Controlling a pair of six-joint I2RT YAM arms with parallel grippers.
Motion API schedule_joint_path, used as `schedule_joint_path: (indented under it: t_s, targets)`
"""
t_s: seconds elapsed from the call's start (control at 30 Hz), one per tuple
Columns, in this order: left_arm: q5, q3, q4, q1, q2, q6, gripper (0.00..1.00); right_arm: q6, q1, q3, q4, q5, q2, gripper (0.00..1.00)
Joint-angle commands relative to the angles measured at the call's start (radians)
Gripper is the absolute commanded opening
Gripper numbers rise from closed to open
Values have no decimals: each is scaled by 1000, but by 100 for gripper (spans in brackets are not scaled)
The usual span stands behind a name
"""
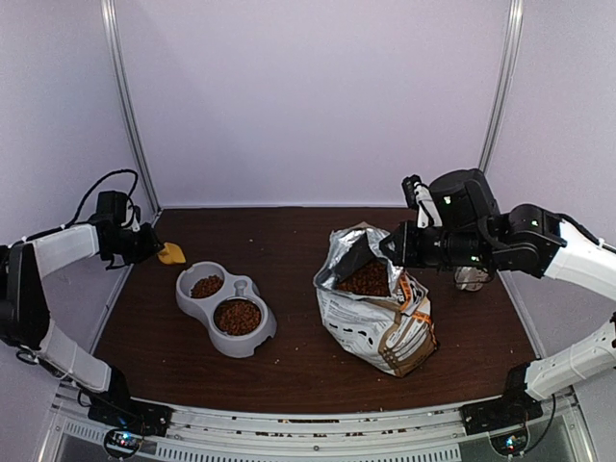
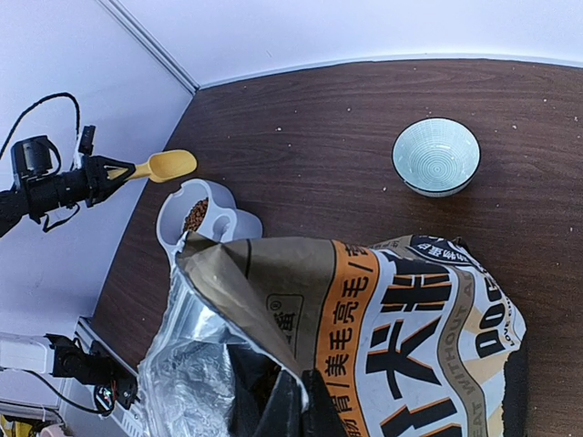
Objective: Serve the pet food
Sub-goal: Place the spatula at the center of the board.
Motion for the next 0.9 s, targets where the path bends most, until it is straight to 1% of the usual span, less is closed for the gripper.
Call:
schedule_joint_path:
  t_s: [0.0,0.1,0.2,0.23,0.33,0.43,0.5,0.8,0.87]
  targets:
    - [140,59,93,4,65,48,1,-16,-14,20,-38,22,18,0]
    - [174,78,98,5,127,62,4,-15,-14,18,-45,25,12,0]
    - [196,99,78,5,191,72,10,-13,-13,15,-50,31,6,0]
    - [197,105,71,6,210,73,14,-12,-13,14,-52,31,4,0]
    - [187,106,58,7,248,72,32,-8,-13,11,-53,35,-1,0]
    - [176,97,61,7,255,73,43,-4,-13,5,-51,37,-6,0]
    - [171,89,63,6,258,71,46,-4,-14,4,-48,37,-9,0]
    - [162,55,78,7,261,65,49,-3,-14,-6,-46,37,-19,0]
    - [155,51,78,6,252,67,51,-3,-13,-10,-47,40,-25,0]
